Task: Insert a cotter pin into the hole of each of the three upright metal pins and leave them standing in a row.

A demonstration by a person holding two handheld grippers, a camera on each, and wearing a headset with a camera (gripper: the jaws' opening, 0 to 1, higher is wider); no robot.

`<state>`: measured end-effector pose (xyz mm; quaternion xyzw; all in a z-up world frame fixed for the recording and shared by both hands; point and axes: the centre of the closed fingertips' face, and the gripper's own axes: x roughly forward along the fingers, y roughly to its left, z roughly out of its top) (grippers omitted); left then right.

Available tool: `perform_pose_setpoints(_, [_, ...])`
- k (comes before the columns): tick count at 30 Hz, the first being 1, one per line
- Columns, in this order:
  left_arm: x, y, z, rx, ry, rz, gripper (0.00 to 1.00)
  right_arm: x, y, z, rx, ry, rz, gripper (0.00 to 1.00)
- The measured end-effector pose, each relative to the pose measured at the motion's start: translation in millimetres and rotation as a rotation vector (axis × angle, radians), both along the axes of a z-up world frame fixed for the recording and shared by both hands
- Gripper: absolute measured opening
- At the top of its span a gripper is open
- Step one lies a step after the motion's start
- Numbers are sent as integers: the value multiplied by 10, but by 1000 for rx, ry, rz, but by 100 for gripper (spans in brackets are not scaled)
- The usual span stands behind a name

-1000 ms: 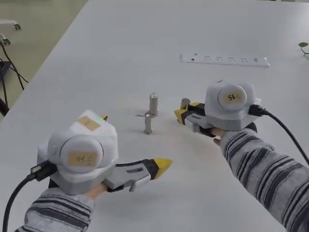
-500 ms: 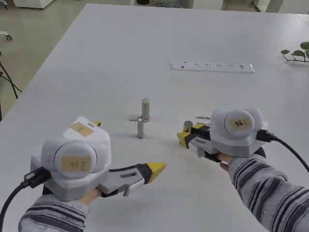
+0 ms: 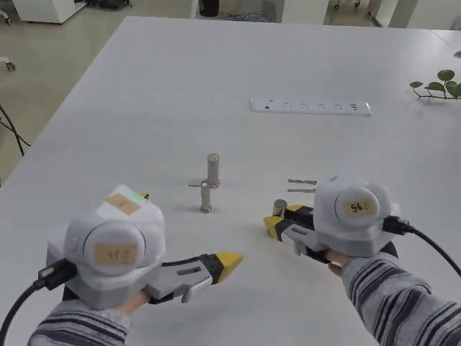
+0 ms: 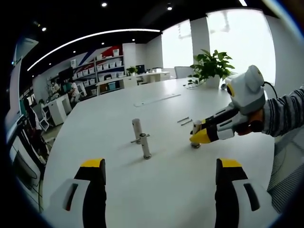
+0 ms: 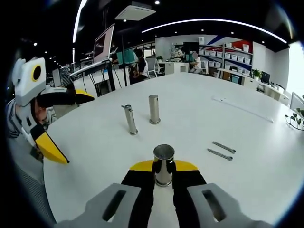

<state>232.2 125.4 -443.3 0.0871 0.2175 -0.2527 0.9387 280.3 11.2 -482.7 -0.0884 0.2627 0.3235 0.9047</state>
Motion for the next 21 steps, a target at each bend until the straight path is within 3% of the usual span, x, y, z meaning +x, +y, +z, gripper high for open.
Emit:
perform_pose_setpoints(17, [-29, -6, -25, 7, 12, -5, 94, -48, 7, -9, -20, -19, -1, 10])
perform_pose_setpoints(21, [-31, 2, -33, 11, 13, -4, 94, -65, -18, -12, -10, -27, -10, 18])
